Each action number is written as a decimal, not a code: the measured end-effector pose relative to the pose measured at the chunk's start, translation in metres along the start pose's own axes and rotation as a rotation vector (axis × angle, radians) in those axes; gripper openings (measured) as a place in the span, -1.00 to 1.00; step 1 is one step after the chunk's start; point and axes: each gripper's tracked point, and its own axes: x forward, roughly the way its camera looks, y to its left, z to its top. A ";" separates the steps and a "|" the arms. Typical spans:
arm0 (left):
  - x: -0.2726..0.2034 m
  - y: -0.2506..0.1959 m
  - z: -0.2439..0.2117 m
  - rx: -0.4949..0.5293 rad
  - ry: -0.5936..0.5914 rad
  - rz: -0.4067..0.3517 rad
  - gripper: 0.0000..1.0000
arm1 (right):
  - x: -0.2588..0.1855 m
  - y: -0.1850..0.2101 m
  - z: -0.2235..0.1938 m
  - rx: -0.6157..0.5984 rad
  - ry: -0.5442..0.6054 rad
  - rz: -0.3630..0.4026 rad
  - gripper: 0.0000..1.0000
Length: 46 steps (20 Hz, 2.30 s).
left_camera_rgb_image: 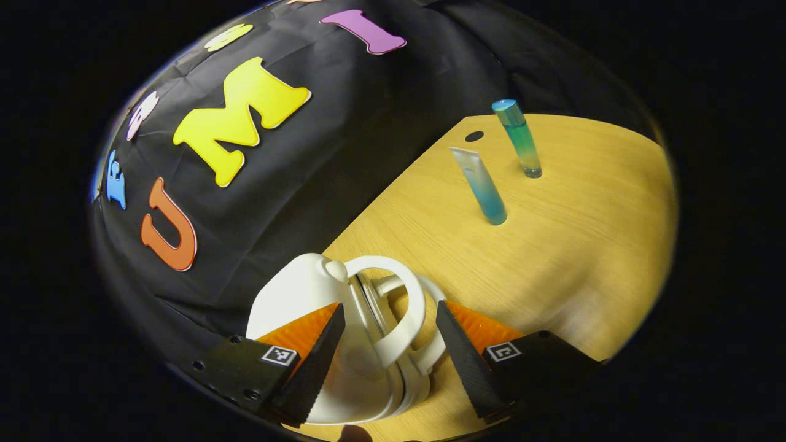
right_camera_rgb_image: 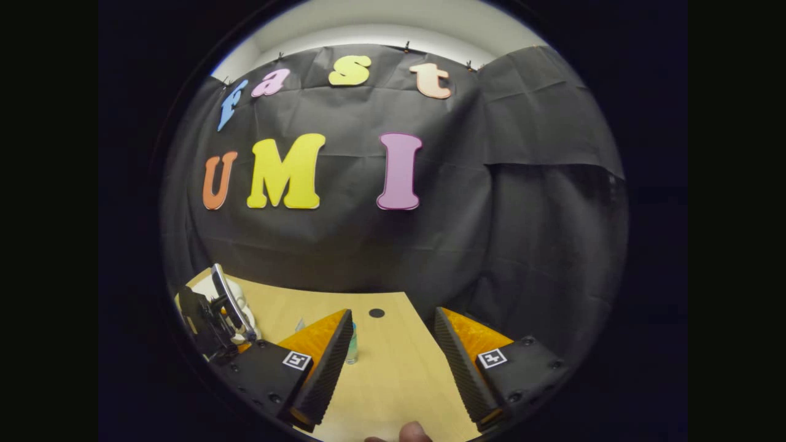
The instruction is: First open the suitcase, pack the skin care products into it, and then close the suitcase.
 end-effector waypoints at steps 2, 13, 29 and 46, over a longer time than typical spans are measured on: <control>0.011 0.002 -0.002 0.058 0.027 -0.006 0.87 | 0.001 -0.004 -0.004 0.005 0.008 -0.006 0.59; 0.033 -0.007 -0.022 0.177 0.191 -0.037 -0.17 | 0.002 -0.002 -0.020 0.035 0.041 -0.010 0.59; -0.066 0.180 0.025 -0.495 -0.240 0.067 -0.88 | -0.005 0.085 0.040 -0.035 -0.069 0.122 0.58; 0.034 0.343 -0.320 -1.185 -0.050 0.272 -0.88 | -0.030 0.203 0.014 -0.175 0.040 0.214 0.58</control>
